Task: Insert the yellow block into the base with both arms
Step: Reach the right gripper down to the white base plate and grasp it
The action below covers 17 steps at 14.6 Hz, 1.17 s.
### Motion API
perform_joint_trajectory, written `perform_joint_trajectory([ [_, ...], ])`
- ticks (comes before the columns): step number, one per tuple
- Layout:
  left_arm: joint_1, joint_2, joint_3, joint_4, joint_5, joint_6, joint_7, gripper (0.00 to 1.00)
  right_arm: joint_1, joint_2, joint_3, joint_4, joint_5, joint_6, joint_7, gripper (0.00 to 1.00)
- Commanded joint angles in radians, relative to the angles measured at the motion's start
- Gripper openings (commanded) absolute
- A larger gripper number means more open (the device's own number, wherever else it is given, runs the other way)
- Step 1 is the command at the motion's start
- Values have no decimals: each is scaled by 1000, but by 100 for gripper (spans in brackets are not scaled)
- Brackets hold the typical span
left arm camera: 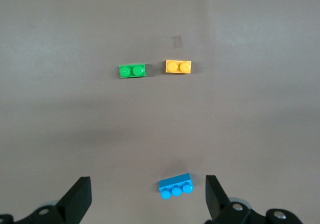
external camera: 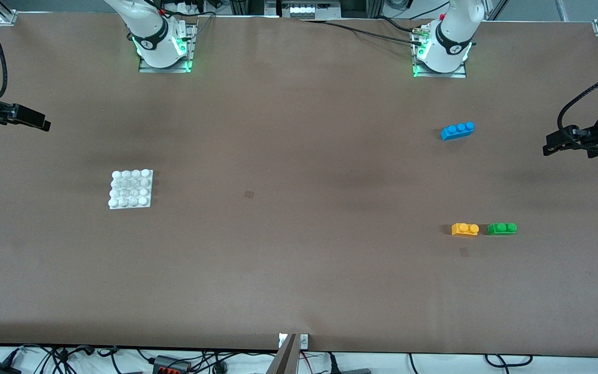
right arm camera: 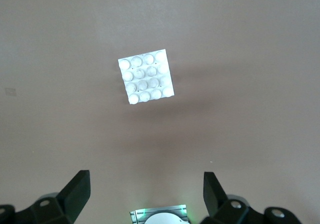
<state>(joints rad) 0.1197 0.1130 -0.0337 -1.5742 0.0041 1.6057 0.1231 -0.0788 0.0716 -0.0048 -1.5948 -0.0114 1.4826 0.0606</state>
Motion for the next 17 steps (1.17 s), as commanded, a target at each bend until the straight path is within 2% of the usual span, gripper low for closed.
perform_joint_trajectory([
  [1,9,11,-2,26,-35,-20,-5,100,1,31,6,15,-6,-24,-21,100],
  [4,12,13,0,26,-36,-21,-5,100,1,117,6,13,-4,-12,-134,100],
  [7,12,13,-2,26,-36,-21,-7,100,1,215,6,-22,-4,31,-160,100],
  [9,12,13,0,26,-36,-21,-7,100,2,237,6,-121,-4,185,-160,100],
  [11,12,13,0,26,-36,-23,-7,100,4,232,6,-288,-6,434,-168,100],
  [13,12,13,1,26,-36,-30,-7,100,4,237,6,-405,-6,649,-188,100],
  [15,12,19,3,26,-44,-32,-7,100,-4,256,6,-462,-4,778,-209,100],
  [17,12,19,3,28,-44,-32,-7,100,-10,310,6,-470,-4,815,-209,100],
])
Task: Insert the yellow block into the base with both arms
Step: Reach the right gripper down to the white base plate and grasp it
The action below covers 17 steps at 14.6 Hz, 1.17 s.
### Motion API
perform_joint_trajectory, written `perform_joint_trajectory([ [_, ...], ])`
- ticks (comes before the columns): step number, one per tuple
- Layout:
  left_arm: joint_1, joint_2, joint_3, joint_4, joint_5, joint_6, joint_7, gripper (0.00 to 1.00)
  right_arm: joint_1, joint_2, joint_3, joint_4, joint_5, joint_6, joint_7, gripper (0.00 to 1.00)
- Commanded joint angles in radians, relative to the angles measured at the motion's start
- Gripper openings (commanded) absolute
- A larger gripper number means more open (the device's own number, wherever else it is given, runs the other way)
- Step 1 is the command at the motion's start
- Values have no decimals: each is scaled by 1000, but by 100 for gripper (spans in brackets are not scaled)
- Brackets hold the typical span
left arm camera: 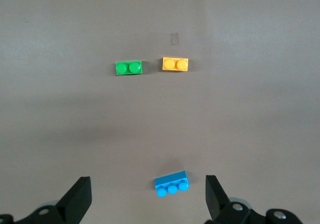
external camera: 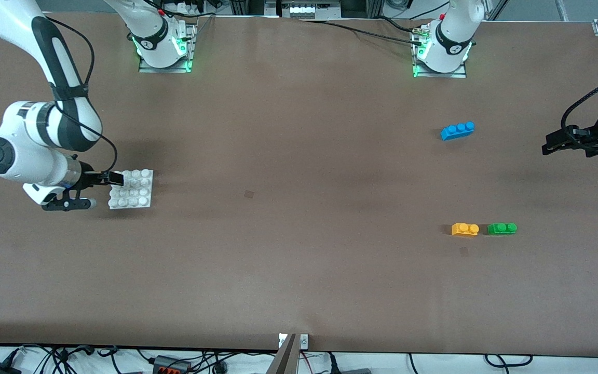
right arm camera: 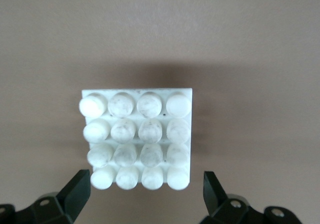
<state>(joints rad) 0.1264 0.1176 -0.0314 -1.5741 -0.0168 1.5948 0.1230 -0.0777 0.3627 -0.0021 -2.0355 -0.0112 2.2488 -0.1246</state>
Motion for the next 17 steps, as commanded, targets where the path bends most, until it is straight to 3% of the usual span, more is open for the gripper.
perform_joint_trajectory([
  [1,6,14,2,28,-23,-21,-6,100,-11,47,4,-29,-4,76,-24,95],
  [7,7,16,2,28,-29,-21,-6,100,-20,102,1,-25,-4,190,-24,88],
  [16,2,16,-1,28,-29,-46,-8,100,-34,116,1,-22,-7,192,-27,87],
  [17,2,16,-7,29,-28,-46,-14,100,-34,116,1,-22,-7,192,-27,82],
])
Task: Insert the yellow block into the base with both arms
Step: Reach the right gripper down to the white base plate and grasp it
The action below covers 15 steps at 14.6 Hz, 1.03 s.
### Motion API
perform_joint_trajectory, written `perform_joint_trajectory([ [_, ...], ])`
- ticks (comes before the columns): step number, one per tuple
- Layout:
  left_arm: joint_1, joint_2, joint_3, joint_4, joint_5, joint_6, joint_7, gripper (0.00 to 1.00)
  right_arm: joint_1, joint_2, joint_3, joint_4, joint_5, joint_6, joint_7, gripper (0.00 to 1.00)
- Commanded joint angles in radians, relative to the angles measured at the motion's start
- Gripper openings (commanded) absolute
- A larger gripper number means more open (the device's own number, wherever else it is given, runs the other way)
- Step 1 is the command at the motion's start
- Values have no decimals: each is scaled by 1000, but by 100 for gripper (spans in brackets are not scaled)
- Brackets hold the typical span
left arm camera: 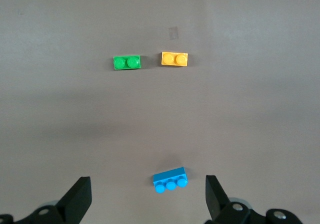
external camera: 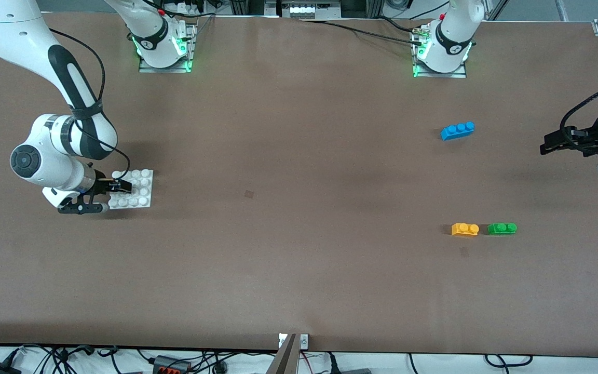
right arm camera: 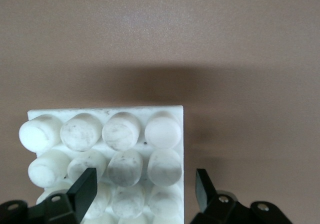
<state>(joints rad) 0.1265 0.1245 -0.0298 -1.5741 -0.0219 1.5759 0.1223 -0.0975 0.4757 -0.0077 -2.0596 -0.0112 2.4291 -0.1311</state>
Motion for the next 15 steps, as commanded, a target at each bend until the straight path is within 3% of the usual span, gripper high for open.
perform_joint_trajectory([
  [1,-1,7,-10,32,-23,-31,-18,100,-14,4,6,1,-7,11,-21,78],
  [4,4,9,-12,39,-26,-42,-15,100,-16,10,6,-4,-9,10,-21,63],
  [11,1,15,-10,32,-24,-47,-7,100,-13,43,6,-7,-9,8,-21,60],
  [15,-4,21,-10,37,-23,-68,-7,100,47,73,9,-11,-4,5,-12,51],
])
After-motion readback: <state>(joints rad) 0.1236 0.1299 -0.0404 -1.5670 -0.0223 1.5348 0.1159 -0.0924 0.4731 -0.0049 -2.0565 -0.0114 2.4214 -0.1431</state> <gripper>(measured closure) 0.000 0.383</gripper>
